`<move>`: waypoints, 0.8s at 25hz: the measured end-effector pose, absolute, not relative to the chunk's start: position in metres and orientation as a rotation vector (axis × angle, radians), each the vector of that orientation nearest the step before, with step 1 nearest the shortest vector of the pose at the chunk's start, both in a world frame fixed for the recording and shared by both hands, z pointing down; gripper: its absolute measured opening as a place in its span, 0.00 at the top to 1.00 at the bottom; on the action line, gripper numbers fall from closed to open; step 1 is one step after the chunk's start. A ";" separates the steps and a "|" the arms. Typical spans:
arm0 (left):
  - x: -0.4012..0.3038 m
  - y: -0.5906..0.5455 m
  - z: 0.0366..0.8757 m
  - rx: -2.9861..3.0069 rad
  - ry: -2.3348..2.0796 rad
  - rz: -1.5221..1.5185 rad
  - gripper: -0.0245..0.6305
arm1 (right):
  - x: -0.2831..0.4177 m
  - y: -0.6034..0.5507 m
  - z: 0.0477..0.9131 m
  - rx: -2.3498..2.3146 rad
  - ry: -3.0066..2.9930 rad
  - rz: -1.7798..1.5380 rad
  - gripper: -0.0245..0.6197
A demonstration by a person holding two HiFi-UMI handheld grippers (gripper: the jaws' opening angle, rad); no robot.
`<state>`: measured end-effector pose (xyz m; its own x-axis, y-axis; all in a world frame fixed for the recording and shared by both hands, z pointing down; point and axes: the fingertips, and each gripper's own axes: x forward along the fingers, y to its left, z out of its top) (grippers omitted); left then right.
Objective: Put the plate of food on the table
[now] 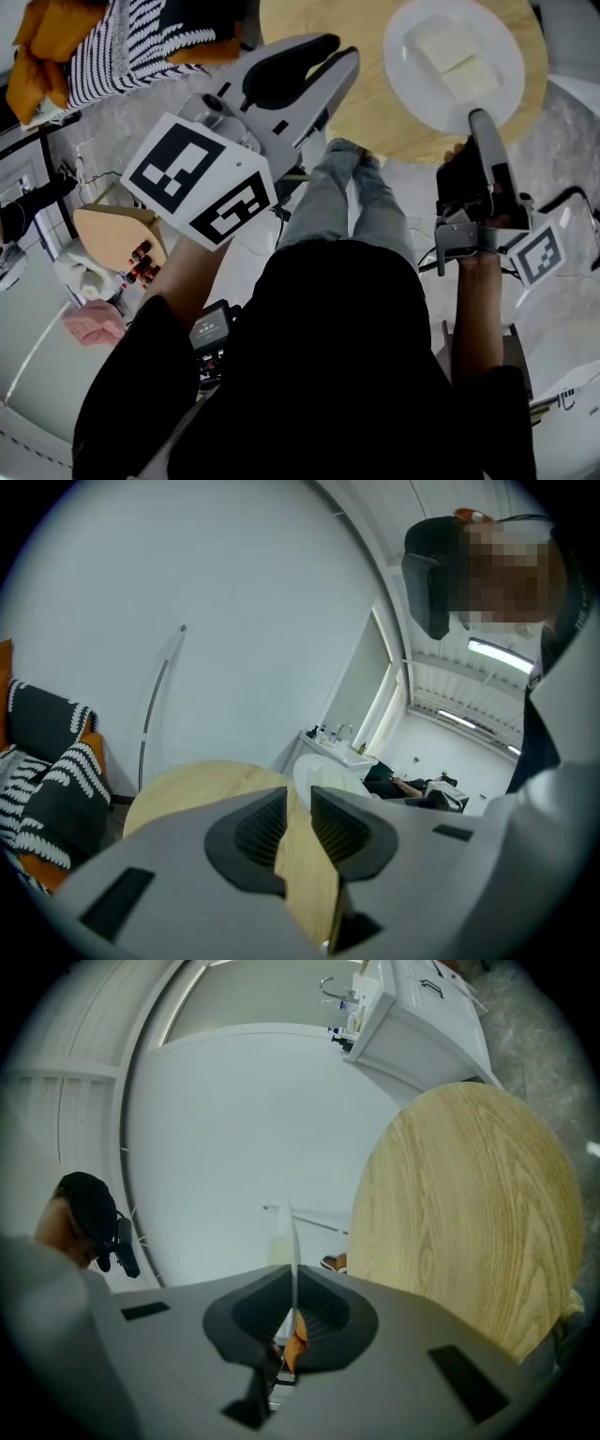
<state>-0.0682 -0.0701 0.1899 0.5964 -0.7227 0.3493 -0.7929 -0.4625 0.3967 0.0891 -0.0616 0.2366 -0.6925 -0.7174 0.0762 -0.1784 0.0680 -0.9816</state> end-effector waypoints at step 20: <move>-0.059 -0.088 0.246 2.183 -1.147 0.182 0.82 | 0.104 -0.056 0.259 -0.992 1.859 -1.731 0.94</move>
<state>-0.0589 -0.0876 0.2460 0.6064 -0.6850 0.4038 -0.7764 -0.4004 0.4868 0.1037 -0.0555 0.2589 -0.6620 -0.7305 0.1677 -0.2191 -0.0253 -0.9754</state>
